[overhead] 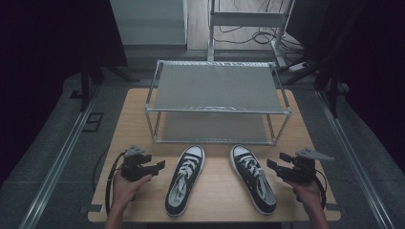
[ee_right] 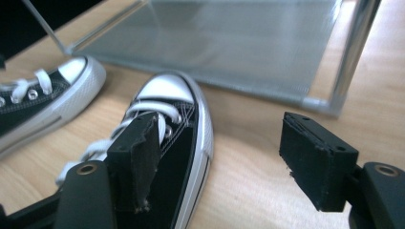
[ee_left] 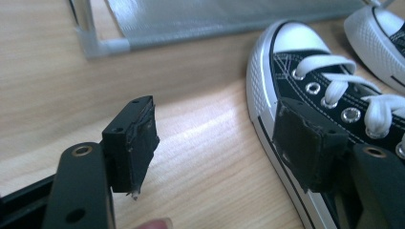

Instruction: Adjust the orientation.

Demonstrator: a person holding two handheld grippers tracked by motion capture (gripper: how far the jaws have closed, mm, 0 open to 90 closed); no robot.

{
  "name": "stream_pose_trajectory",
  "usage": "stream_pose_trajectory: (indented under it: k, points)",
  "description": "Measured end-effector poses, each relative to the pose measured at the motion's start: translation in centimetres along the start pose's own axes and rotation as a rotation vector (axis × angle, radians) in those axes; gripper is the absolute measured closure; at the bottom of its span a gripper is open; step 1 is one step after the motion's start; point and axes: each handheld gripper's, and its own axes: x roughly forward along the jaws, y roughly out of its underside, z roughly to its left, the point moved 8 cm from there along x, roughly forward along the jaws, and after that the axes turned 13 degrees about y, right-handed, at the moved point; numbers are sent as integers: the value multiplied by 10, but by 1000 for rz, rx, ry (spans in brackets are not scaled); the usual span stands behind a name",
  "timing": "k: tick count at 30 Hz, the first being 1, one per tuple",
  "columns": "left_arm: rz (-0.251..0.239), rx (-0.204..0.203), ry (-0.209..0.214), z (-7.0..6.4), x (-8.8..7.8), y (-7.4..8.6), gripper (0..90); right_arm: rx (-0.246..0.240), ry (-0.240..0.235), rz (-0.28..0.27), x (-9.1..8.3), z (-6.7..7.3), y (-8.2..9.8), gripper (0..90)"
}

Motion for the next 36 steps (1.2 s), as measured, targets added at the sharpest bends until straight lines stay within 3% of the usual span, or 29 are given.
stream_pose_trajectory:
  k: [4, 8, 16, 22, 26, 31, 32, 33, 36]
  points:
    - [-7, -1, -1, 2, -4, 0, 339, 20, -11, -7, -3, 4, 1, 322]
    - [2, -7, 18, 1, -4, 2, 335, -10, -14, -9, -6, 12, 3, 356]
    - [2, 24, 41, -4, -4, 5, 287, -34, -35, -9, -9, 22, 3, 430]
    - [-10, 36, 51, -8, -5, 4, 283, -74, -83, -21, -19, 32, 2, 617]
    - [-10, 47, 54, -11, -6, 3, 279, -110, -135, -51, -33, 53, -3, 748]
    - [-11, 52, 57, -13, -8, 3, 264, -169, -215, -48, -43, 95, -6, 859]
    - [-12, 53, 58, -14, -8, 3, 264, -169, -215, -48, -43, 95, -6, 859]
    - [-13, 54, 70, -17, -10, 3, 262, -202, -260, -26, -43, 118, -5, 880]
    - [-15, 62, 87, -22, -12, 1, 262, -241, -298, 3, -39, 146, -4, 893]
